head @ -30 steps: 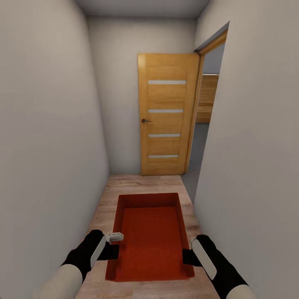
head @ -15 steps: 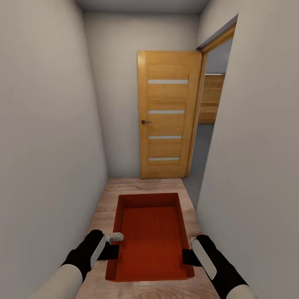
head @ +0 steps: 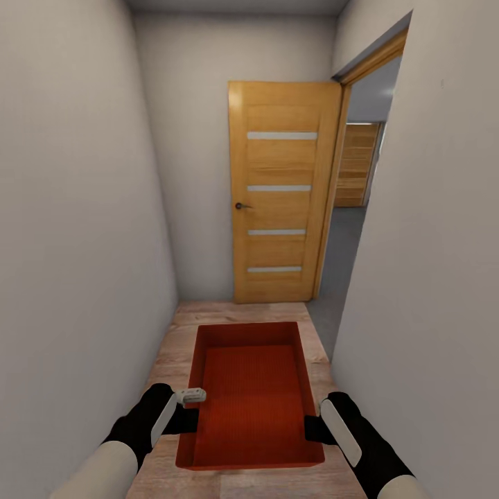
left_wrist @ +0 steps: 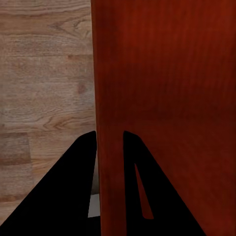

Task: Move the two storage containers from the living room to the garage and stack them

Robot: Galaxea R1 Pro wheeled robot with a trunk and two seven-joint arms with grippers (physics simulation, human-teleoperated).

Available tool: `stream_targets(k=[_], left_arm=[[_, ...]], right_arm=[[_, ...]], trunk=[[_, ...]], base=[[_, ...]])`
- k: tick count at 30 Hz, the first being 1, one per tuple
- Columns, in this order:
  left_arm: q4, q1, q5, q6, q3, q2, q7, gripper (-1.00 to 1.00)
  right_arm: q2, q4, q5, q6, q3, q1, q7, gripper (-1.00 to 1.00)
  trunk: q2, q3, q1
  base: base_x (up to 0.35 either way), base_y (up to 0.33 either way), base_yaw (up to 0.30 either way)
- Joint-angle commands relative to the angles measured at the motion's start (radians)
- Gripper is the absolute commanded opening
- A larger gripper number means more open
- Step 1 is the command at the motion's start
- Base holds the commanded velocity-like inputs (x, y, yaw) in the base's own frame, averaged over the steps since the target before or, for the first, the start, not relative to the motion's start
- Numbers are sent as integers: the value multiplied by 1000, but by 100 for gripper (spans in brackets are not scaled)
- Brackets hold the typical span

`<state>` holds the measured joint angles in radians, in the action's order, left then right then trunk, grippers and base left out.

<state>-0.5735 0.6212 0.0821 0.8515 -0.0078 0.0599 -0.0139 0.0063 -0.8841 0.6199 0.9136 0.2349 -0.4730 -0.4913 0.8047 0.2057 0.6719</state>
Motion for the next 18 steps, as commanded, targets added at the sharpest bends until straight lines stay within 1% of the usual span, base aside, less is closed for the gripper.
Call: stream_targets(k=[1, 11, 18], left_arm=[[-2, 1, 15, 4, 1, 0, 5, -100], [-2, 1, 15, 4, 2, 0, 5, -100], [-2, 1, 15, 4, 2, 0, 5, -100]], right_arm=[[0, -1, 26, -5, 0, -1, -7, -100], [0, -1, 26, -5, 0, -1, -7, -100], [0, -1, 26, -5, 0, -1, -7, -100]], trunk=[[1, 1, 0], [1, 1, 0], [1, 1, 0]], base=[[81, 0, 0], [22, 3, 0], [241, 151, 0]])
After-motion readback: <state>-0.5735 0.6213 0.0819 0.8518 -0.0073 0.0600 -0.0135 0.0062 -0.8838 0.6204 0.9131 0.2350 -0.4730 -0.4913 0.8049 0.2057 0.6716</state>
